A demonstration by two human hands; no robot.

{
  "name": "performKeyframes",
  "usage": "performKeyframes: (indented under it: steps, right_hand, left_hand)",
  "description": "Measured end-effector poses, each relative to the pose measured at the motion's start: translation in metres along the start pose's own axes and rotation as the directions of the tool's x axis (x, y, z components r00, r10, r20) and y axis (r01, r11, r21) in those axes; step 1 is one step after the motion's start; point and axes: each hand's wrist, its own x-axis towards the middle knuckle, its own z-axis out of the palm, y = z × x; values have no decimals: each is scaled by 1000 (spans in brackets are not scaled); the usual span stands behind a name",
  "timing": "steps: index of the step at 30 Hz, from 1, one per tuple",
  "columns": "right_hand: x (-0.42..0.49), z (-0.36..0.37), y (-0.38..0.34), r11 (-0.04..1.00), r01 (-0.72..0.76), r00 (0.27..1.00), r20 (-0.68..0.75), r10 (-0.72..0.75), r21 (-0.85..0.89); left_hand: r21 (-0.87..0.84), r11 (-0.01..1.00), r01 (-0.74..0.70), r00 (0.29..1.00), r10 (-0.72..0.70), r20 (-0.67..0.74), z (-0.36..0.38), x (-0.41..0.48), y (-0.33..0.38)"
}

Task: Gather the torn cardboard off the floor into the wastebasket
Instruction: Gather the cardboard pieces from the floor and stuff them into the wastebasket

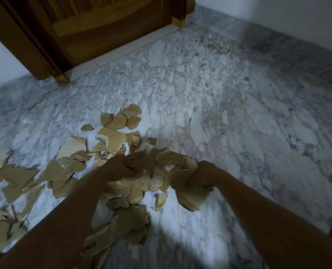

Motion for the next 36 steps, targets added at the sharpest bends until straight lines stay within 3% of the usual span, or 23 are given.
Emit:
performKeyframes:
  steps: [2, 4, 8, 14, 20, 24, 29, 33, 36]
  right_hand:
    - [8, 35, -9, 993, -45, 991, -131, 32, -104]
    - [12, 56, -12, 995, -75, 976, -211, 61, -62]
    - [12, 59, -10, 996, -90, 973, -213, 91, 17]
    - [1, 34, -3, 999, 25, 987, -156, -21, 23]
    - [-8, -26, 16, 993, -44, 985, -170, 25, -111]
    - [-15, -39, 20, 987, -115, 972, -217, 88, -113]
    - [-8, -28, 32, 993, -49, 981, -190, 28, -106]
    - [-7, -3, 37, 985, -18, 988, -151, -8, -174]
    - [-5, 3, 38, 989, -16, 988, -154, -7, -144]
  left_hand:
    - [27, 999, 18, 999, -19, 30, 5, -1, -11]
    - [35, 999, 1, 999, -3, 50, 6, -1, -16]
    - [30, 999, -41, 996, 38, 80, -1, -6, -7]
    - [-12, 998, -62, 992, 63, 113, -21, -6, 9]
    - [278, 953, -116, 944, 19, 329, 25, -9, 22]
    - [317, 928, -196, 974, 145, 176, 74, 0, 17]
    - [377, 908, -182, 982, 148, 117, 77, -5, 17]
    - [136, 971, -199, 979, 192, 65, 48, -15, 23]
    - [145, 969, -198, 980, 192, 55, 16, -20, 38]
